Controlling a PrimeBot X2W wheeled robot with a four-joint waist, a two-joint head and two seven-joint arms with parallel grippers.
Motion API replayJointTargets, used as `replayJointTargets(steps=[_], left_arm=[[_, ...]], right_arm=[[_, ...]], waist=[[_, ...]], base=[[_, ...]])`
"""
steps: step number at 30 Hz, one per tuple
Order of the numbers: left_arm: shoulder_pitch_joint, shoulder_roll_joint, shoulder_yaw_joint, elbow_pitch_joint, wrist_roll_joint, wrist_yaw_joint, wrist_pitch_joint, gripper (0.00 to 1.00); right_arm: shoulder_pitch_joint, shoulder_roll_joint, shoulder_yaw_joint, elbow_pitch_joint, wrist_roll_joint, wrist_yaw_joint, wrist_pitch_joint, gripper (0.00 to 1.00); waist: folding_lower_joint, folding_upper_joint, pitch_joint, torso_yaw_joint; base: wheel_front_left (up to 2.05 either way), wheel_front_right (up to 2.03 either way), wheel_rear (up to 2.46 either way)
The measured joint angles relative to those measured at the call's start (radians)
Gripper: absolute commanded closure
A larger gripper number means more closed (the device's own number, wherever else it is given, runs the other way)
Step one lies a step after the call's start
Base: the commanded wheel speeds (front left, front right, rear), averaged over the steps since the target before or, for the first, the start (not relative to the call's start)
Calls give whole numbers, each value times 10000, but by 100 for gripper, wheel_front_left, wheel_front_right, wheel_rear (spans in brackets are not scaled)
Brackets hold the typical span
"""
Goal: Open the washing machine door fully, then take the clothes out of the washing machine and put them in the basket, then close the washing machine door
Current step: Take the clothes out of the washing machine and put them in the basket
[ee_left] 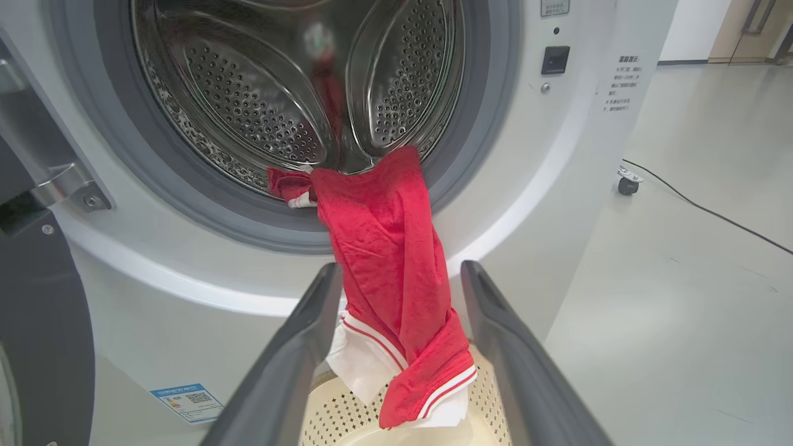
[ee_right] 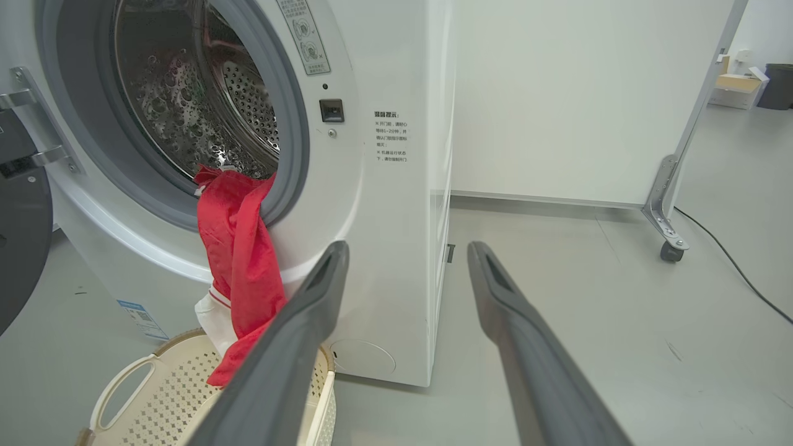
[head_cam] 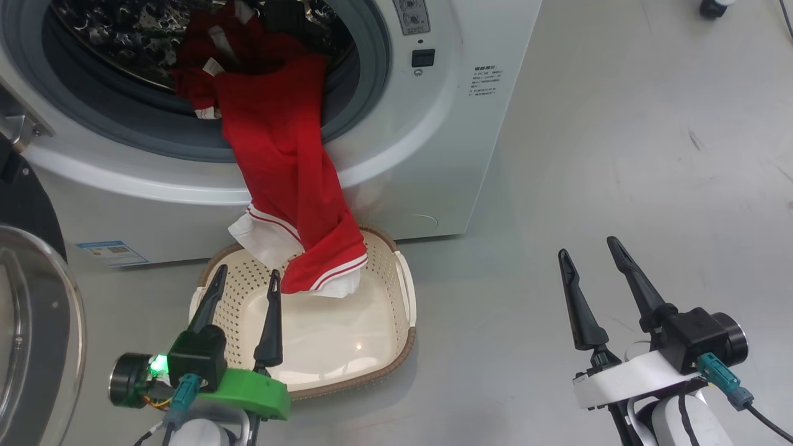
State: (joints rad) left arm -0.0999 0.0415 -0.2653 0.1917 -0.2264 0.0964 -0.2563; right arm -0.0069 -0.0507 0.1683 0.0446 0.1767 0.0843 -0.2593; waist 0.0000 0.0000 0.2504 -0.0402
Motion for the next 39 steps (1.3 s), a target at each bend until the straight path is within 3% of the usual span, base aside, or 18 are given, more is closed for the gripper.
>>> replayJointTargets(steps=[10, 21, 31, 39], left_arm=[[-1517, -4, -397, 600, -44, -188, 828, 0], [-3400, 2, -23, 1835, -548, -322, 2274, 0], [-4842, 495, 683, 3072, -995, -443, 3634, 0], [-5674, 838, 1083, 3712, -1162, -439, 4107, 0]], right_arm=[[-281, 15, 263, -267, 2, 15, 0, 0], [-1141, 23, 451, -552, 171, 61, 0, 0], [-1678, 33, 662, -535, 732, 71, 0, 0], [-2007, 48, 708, -543, 1110, 21, 0, 0]], waist=[[0, 0, 784, -314], [0, 0, 1810, -1086], [0, 0, 2693, -2003], [0, 0, 3157, -2582]], base=[[0, 0, 0], [0, 0, 0], [0, 0, 0], [0, 0, 0]])
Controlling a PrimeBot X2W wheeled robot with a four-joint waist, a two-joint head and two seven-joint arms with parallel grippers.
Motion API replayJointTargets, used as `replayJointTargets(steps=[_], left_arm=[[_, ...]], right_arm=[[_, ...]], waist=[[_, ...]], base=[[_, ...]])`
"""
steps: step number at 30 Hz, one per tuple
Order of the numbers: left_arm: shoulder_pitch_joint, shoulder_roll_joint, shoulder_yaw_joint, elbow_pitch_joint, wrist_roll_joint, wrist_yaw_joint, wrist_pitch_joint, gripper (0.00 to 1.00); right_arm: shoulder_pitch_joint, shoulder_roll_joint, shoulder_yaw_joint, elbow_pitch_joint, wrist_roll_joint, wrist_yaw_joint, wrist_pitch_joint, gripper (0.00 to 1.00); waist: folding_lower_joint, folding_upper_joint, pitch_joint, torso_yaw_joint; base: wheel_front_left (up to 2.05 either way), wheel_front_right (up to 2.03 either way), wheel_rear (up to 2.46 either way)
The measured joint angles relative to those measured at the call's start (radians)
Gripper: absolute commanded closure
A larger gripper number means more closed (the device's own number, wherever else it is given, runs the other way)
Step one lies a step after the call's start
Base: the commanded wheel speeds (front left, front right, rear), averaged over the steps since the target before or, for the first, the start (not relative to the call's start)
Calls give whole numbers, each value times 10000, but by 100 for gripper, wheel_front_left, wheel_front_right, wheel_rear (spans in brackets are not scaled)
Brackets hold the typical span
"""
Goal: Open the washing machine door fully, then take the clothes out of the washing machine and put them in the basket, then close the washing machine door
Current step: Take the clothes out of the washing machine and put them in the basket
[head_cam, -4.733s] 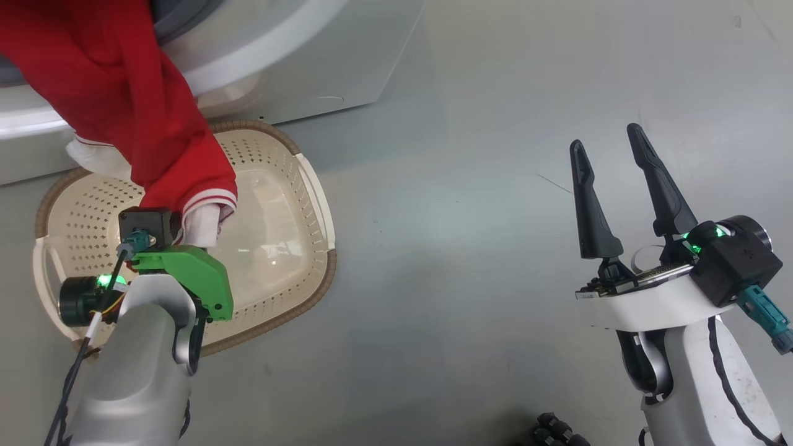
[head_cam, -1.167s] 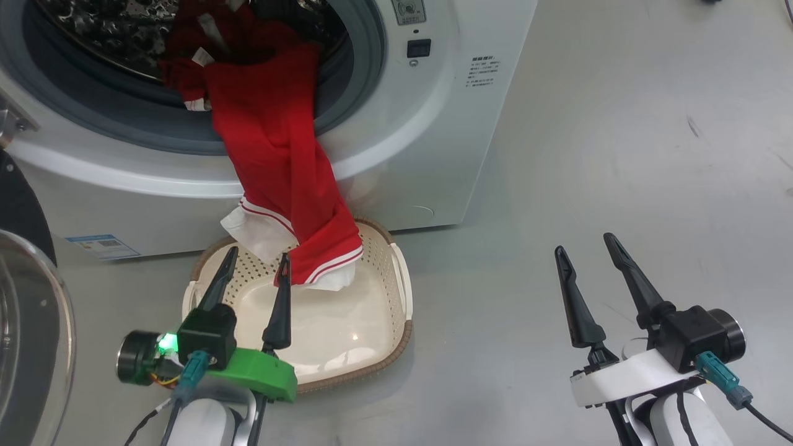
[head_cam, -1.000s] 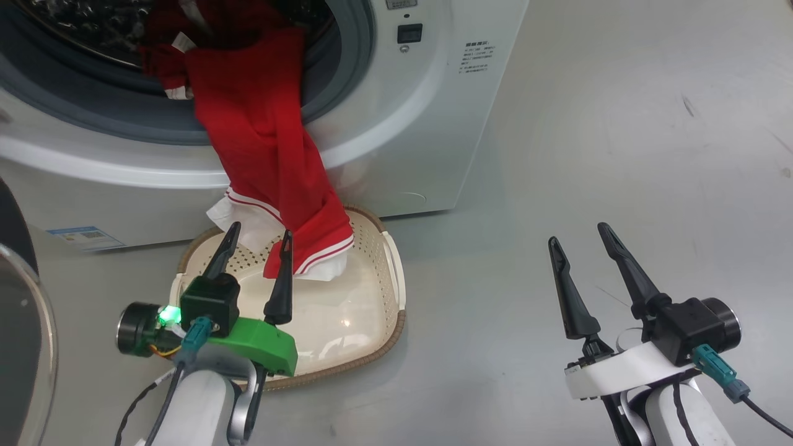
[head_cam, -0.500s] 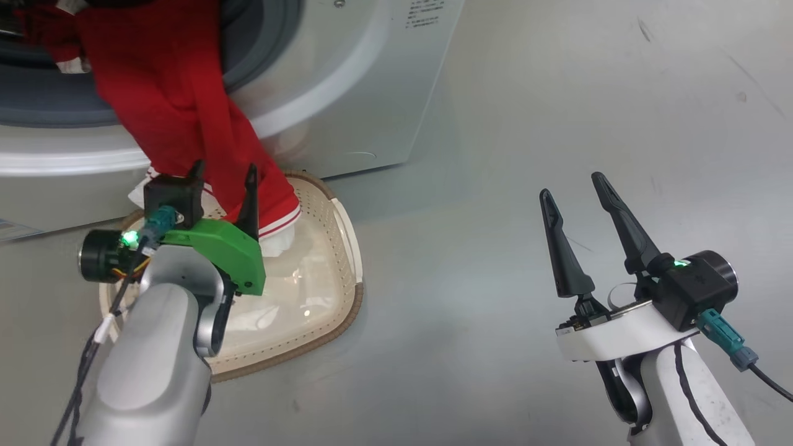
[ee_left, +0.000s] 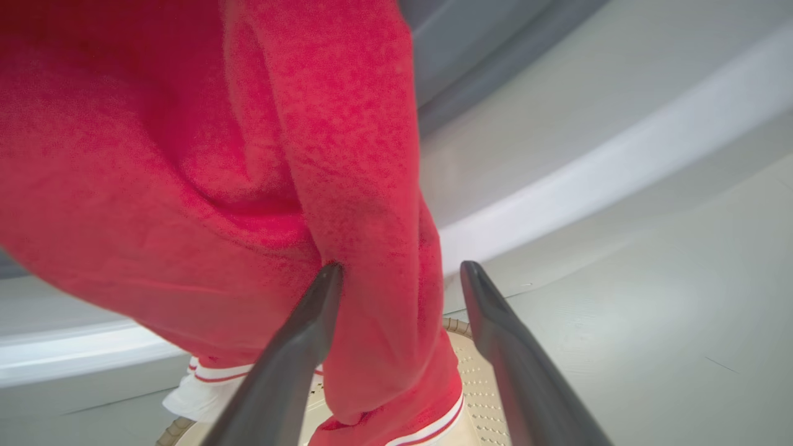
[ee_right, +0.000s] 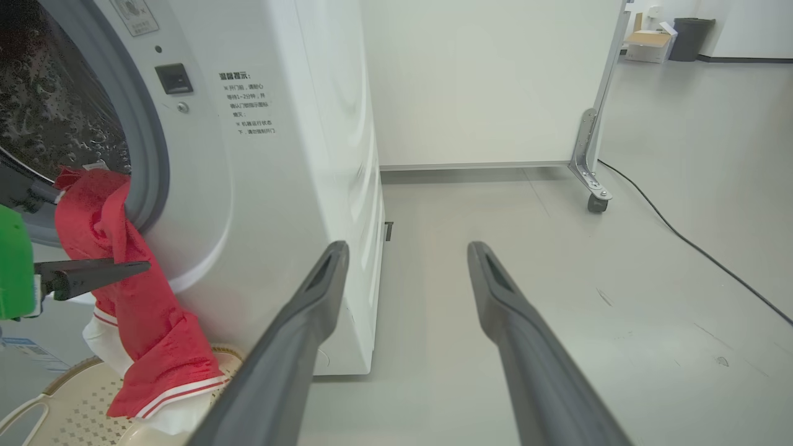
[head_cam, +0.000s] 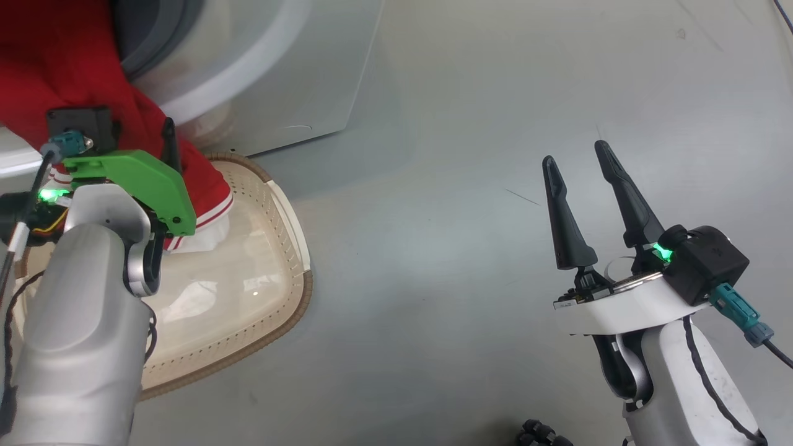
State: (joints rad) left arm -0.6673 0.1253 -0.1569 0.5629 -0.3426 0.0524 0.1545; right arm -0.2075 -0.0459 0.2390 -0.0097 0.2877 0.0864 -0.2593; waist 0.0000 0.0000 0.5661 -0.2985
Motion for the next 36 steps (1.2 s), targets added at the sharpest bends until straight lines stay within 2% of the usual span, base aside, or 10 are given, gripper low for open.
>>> replayJointTargets(steps=[12, 13, 14, 15, 25, 36], left_arm=[[-958, 238, 581, 1072, -2, 387, 290, 0], [-988, 236, 581, 1116, 2, 407, 288, 59], [-1037, 236, 581, 1235, 10, 408, 253, 95], [-1059, 232, 579, 1300, 12, 408, 226, 100], [-1097, -228, 244, 1785, 144, 408, -326, 100], [-511, -531, 2, 1557, 207, 313, -1929, 100]], right_arm=[[-94, 10, 56, 84, 186, -98, 0, 0], [-97, 10, 56, 100, 186, -100, 0, 0], [-103, 10, 65, 123, 186, -102, 0, 0], [-106, 10, 65, 138, 186, -102, 0, 0], [-113, 13, -79, 213, 86, -186, 0, 0], [-102, 10, -303, 295, -278, -184, 0, 0]], waist=[[0, 0, 227, -294], [0, 0, 223, -299], [0, 0, 214, -306], [0, 0, 208, -307], [0, 0, 79, -66], [0, 0, -204, 505]], base=[[0, 0, 0], [0, 0, 0], [0, 0, 0], [0, 0, 0], [0, 0, 0], [0, 0, 0]])
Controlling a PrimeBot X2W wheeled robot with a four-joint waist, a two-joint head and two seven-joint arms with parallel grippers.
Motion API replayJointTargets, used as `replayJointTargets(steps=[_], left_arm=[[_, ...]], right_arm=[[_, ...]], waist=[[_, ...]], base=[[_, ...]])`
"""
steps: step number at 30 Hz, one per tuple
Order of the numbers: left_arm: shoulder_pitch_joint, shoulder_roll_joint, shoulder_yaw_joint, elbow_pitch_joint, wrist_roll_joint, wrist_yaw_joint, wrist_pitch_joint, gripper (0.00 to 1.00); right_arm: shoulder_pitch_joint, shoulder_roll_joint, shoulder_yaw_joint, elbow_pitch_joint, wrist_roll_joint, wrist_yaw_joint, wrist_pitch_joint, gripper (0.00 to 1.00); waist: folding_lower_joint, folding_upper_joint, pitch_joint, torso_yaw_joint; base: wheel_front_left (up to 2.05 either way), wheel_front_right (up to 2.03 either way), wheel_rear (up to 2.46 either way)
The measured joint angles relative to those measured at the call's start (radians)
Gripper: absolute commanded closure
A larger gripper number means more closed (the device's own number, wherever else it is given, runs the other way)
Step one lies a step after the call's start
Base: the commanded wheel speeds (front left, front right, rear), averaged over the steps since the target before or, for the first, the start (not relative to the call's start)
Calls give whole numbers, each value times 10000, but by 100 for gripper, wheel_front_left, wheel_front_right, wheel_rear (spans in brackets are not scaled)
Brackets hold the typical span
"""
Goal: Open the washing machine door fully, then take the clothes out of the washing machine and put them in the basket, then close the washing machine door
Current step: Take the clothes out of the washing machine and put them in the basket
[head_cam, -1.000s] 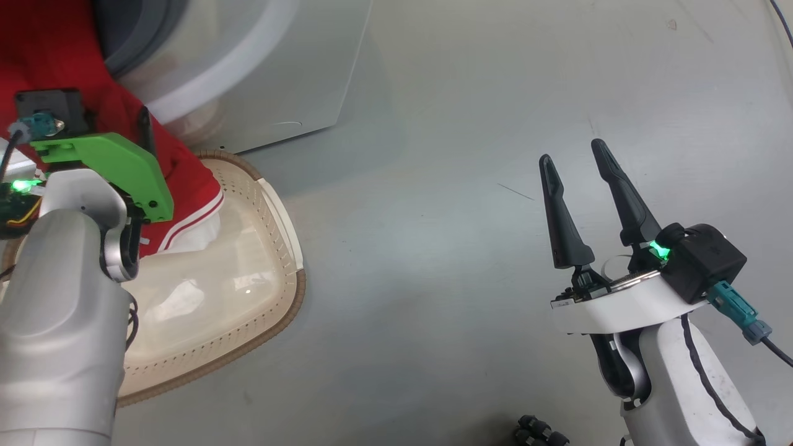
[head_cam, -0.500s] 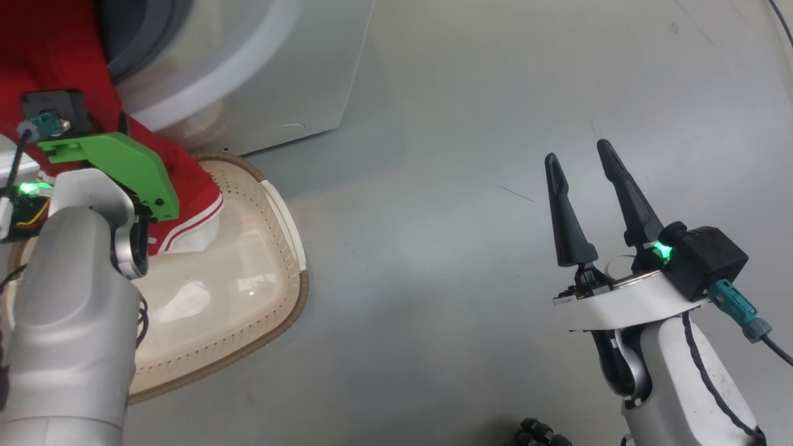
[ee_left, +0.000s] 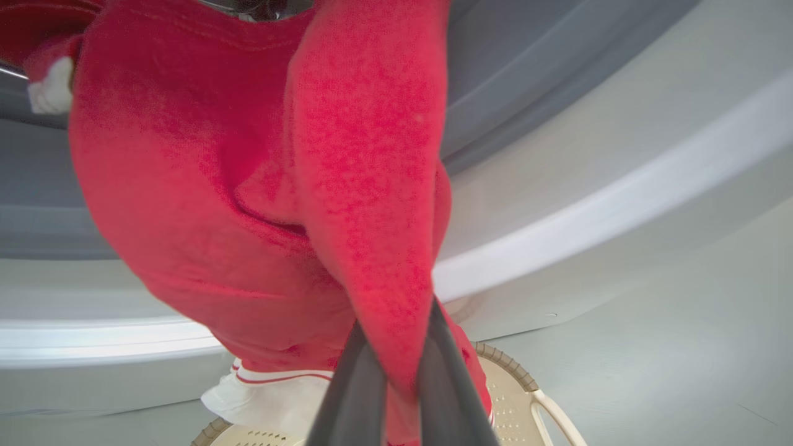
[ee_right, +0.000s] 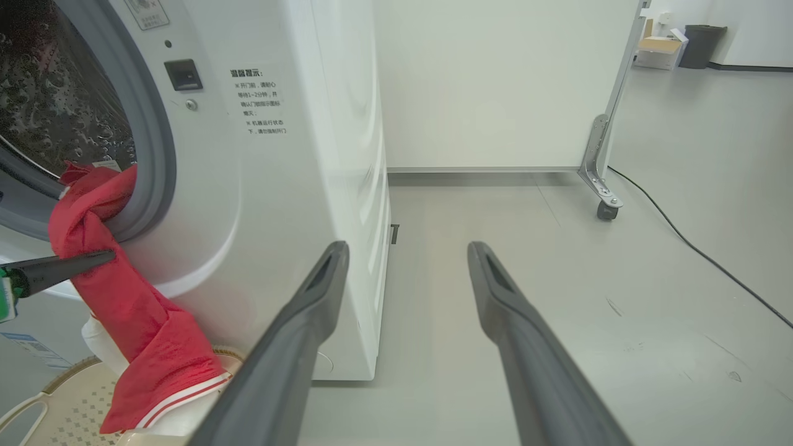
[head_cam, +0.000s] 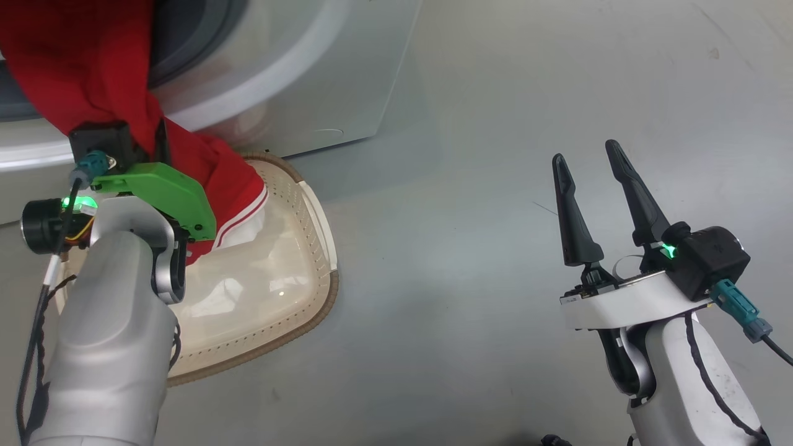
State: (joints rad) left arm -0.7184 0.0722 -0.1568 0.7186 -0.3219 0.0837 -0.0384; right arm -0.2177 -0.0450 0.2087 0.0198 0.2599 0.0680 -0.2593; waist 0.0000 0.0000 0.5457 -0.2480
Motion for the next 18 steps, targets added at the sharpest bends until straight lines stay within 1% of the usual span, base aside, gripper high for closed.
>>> replayJointTargets(steps=[12, 18], left_arm=[[1011, -313, -412, -888, 102, -94, -2102, 100], [1498, -380, -408, -1450, 59, -84, -2211, 100]], right_arm=[[243, -109, -153, 138, -253, 13, 0, 0], [412, -161, -270, 247, -251, 29, 0, 0]], waist=[[0, 0, -450, 861], [0, 0, -788, 1334]], base=[[0, 0, 0], [0, 0, 0]])
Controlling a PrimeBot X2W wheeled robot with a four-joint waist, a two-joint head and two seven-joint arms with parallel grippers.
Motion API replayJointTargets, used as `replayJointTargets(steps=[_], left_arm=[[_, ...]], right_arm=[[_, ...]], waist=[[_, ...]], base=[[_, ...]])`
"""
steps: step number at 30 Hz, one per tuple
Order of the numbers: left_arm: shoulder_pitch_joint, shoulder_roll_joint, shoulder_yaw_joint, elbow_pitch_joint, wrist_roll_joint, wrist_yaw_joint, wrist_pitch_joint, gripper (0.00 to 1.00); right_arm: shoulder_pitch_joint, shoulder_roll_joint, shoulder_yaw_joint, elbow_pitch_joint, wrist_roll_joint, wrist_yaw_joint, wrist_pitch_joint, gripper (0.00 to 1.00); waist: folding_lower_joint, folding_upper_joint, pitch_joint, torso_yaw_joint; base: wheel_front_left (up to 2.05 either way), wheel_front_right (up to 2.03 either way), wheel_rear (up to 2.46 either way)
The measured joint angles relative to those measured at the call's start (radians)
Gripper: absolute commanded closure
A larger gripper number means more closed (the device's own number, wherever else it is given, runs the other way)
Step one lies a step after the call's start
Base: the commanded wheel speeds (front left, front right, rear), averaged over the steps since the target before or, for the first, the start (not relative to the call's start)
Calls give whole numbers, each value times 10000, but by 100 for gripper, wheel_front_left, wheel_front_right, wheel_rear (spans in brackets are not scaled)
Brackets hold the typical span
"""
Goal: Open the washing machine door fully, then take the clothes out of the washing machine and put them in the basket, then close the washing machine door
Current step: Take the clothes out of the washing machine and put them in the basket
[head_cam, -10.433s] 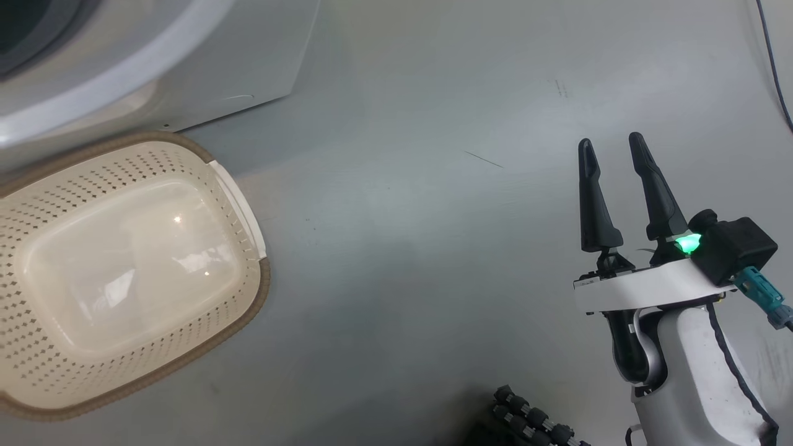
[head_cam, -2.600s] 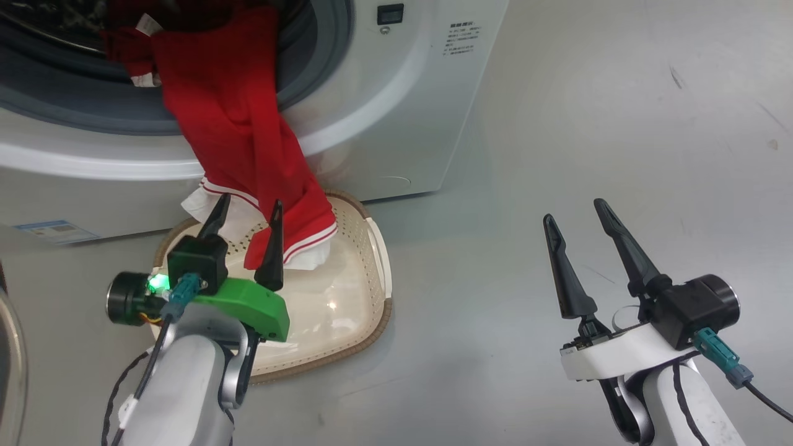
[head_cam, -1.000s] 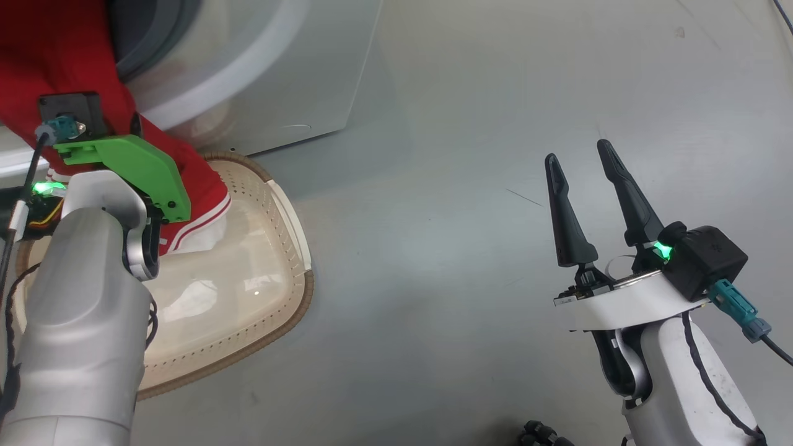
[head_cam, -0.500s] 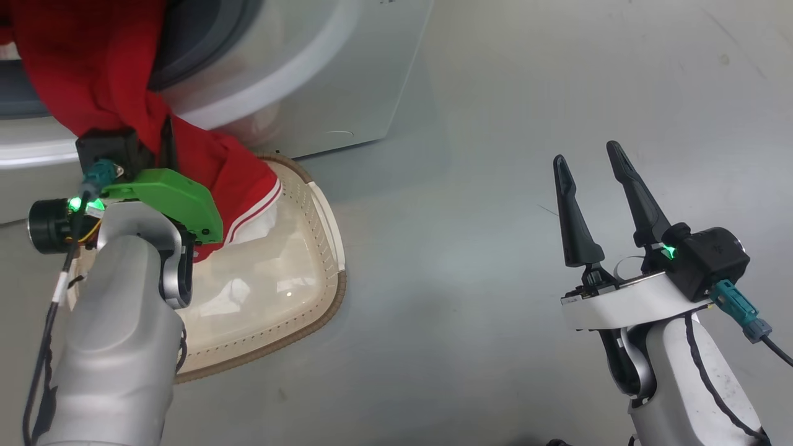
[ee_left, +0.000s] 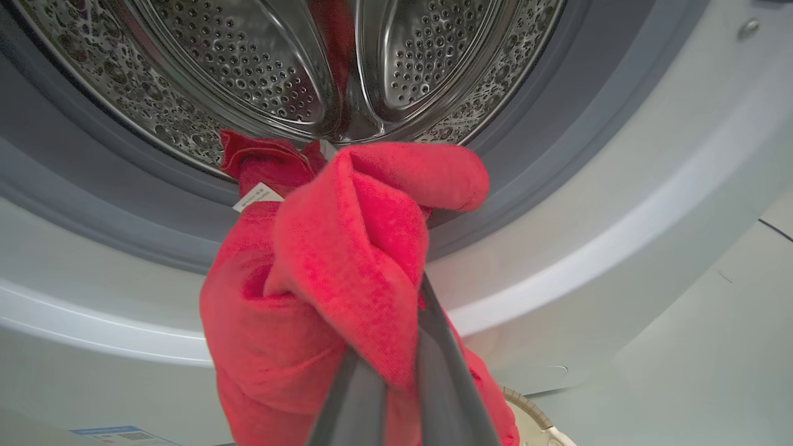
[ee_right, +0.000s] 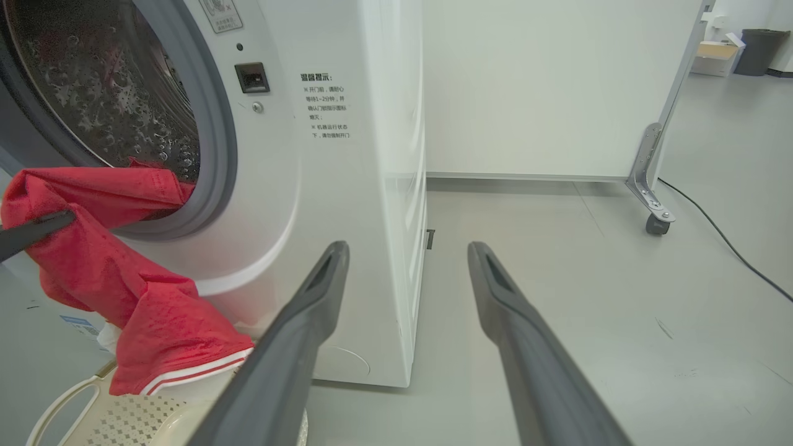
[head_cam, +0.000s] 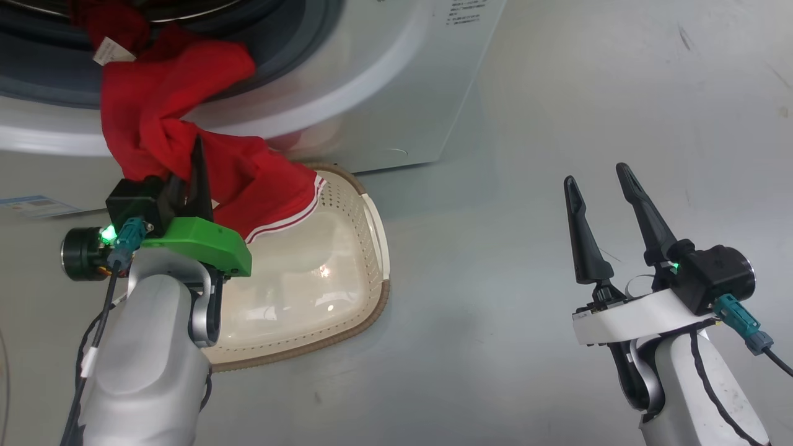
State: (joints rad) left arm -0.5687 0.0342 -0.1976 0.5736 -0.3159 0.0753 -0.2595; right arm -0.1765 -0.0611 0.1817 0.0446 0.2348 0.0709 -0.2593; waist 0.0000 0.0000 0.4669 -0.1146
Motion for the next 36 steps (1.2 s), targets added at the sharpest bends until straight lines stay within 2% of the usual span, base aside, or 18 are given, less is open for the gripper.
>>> replayJointTargets(steps=[12, 21, 33, 36], left_arm=[[696, -46, -247, -2021, 19, 92, 29, 100], [1268, -38, -341, -3484, 324, 178, 29, 100], [2881, -10, -1586, -3382, 251, 180, 29, 100], [3010, 0, -1636, -3081, 142, 211, 31, 100]], right_arm=[[348, 10, 54, 127, -13, 67, 0, 0], [638, 48, 201, 161, 109, 71, 0, 0], [658, 54, 316, 10, 115, 71, 0, 0], [656, 54, 341, -52, 117, 71, 0, 0]], waist=[[0, 0, -859, 769], [0, 0, -1207, 857], [0, 0, -1029, 594], [0, 0, -894, 508]], base=[[0, 0, 0], [0, 0, 0], [0, 0, 0], [0, 0, 0]])
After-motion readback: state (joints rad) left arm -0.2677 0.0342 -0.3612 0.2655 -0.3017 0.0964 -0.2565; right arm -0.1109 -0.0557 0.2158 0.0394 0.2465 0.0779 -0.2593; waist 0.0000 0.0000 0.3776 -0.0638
